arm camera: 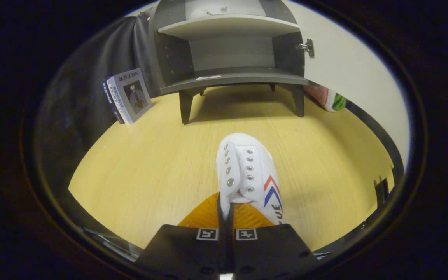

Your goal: Open the shoe cabinet door, grab the shoes and put them into the shoe cabinet, then close the shoe cabinet door.

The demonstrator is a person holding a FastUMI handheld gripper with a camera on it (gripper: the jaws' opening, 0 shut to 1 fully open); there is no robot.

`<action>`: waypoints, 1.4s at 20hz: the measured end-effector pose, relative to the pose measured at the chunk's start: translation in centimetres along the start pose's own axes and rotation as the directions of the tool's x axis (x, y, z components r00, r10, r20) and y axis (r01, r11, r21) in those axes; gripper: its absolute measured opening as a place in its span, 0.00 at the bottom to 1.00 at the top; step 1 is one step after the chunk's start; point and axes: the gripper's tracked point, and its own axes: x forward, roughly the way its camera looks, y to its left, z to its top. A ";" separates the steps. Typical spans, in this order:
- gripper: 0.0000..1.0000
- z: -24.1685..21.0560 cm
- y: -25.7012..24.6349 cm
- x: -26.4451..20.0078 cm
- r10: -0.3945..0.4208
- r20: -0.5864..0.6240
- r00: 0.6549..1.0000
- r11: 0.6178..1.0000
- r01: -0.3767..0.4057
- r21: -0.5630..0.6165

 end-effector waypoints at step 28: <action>0.02 32.6 1.9 -18.1 -0.057 0.446 0.893 0.987 0.117 -0.108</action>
